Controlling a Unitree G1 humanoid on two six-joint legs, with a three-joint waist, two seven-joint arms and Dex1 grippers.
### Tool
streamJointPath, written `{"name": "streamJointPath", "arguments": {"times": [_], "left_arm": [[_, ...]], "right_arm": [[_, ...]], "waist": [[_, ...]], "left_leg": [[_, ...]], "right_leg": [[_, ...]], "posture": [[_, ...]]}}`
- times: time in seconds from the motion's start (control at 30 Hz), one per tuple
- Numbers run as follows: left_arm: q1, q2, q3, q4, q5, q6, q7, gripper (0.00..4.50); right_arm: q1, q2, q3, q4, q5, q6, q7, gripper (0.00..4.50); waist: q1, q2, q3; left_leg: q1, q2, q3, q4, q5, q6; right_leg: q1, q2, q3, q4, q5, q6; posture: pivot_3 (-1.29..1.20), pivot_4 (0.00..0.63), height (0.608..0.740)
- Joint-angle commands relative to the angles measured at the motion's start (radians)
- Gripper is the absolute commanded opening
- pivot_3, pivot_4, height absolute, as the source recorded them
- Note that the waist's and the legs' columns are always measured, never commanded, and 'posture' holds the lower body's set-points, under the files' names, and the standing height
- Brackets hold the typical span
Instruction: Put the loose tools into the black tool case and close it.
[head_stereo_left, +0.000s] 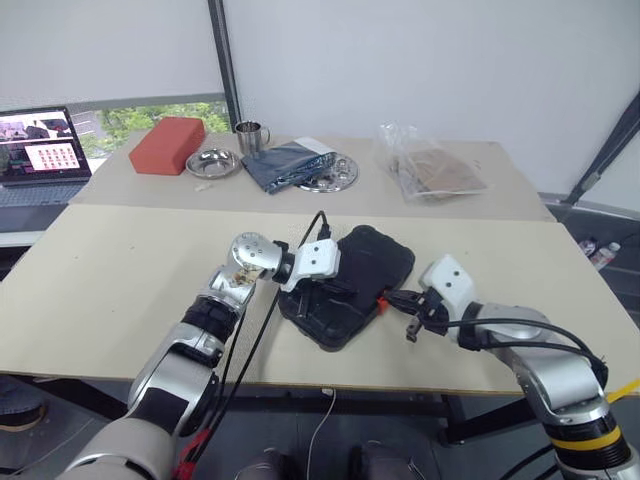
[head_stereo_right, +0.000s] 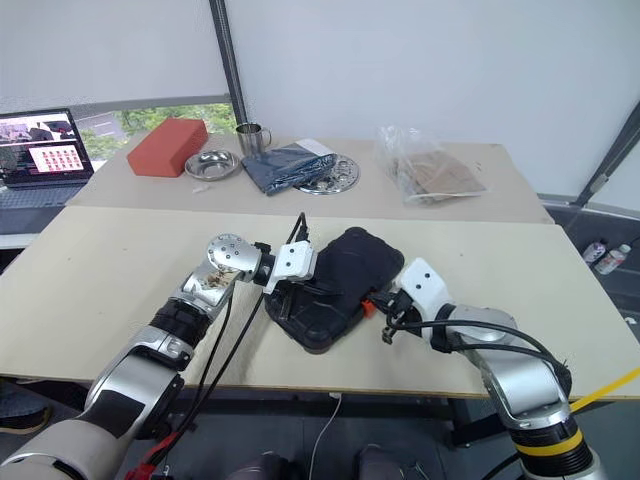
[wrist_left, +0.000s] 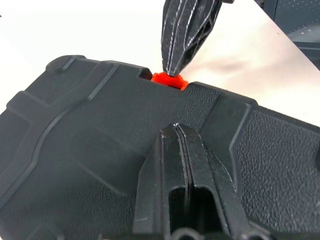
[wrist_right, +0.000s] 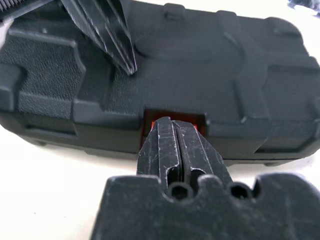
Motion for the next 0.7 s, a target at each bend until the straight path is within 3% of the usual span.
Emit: {"name": "streamJointPath", "arguments": {"times": [0.03, 0.13, 0.27, 0.37, 0.4, 0.5, 0.7], "left_arm": [[0.078, 0.111, 0.047, -0.033, -0.045, 0.184, -0.065, 0.69], [0.113, 0.205, 0.117, -0.128, -0.124, 0.306, -0.097, 1.74], [0.193, 0.454, 0.286, -0.327, -0.320, 0.605, -0.204, 3.13], [0.254, 0.619, 0.377, -0.421, -0.422, 0.756, -0.264, 4.30], [0.272, 0.659, 0.404, -0.430, -0.436, 0.773, -0.266, 4.48], [0.316, 0.733, 0.480, -0.443, -0.475, 0.814, -0.255, 4.48], [0.460, 0.737, 0.539, -0.538, -0.495, 0.797, -0.185, 4.48]], "right_arm": [[0.089, -0.070, -0.173, -0.107, 0.101, 0.049, 0.055, 0.78], [0.160, -0.141, -0.307, -0.138, 0.195, 0.046, 0.153, 1.86], [0.205, -0.312, -0.583, -0.062, 0.378, 0.102, 0.384, 3.22], [0.196, -0.444, -0.696, 0.056, 0.457, 0.139, 0.537, 4.31], [0.200, -0.489, -0.717, 0.094, 0.471, 0.145, 0.596, 4.50], [0.211, -0.591, -0.735, 0.188, 0.484, 0.130, 0.754, 4.50], [0.123, -0.593, -0.593, 0.270, 0.443, 0.017, 0.770, 4.50]], "waist": [[-0.002, 0.000, 0.000], [-0.010, 0.000, 0.000], [-0.013, 0.001, 0.002], [-0.005, -0.002, 0.009], [0.004, -0.002, 0.009], [0.030, 0.002, 0.012], [0.043, 0.002, 0.012]], "left_leg": [[0.000, 0.000, 0.000, 0.000, 0.000, 0.000], [0.000, 0.000, 0.000, -0.001, -0.001, -0.002], [-0.001, 0.000, 0.001, -0.002, -0.001, -0.003], [-0.002, 0.000, 0.000, -0.002, -0.001, -0.003], [-0.003, 0.000, -0.001, -0.002, -0.002, -0.002], [-0.002, -0.001, -0.002, -0.002, -0.005, -0.002], [-0.004, -0.002, -0.001, -0.002, -0.009, -0.005]], "right_leg": [[0.000, 0.000, 0.000, 0.000, 0.000, -0.001], [-0.001, 0.002, 0.001, 0.000, -0.001, -0.002], [-0.003, 0.003, 0.000, 0.000, -0.002, 0.000], [-0.004, 0.001, 0.000, 0.000, -0.004, 0.004], [-0.004, 0.000, 0.000, -0.001, -0.005, 0.005], [-0.004, -0.004, -0.001, -0.006, -0.005, 0.006], [-0.005, -0.008, -0.002, -0.008, -0.002, 0.001]], "posture": [[0.00, 0.150, 0.736], [0.00, 0.150, 0.736], [0.00, 0.150, 0.736], [0.00, 0.150, 0.736], [0.00, 0.150, 0.736], [0.00, 0.150, 0.736], [0.00, 0.150, 0.736]]}}
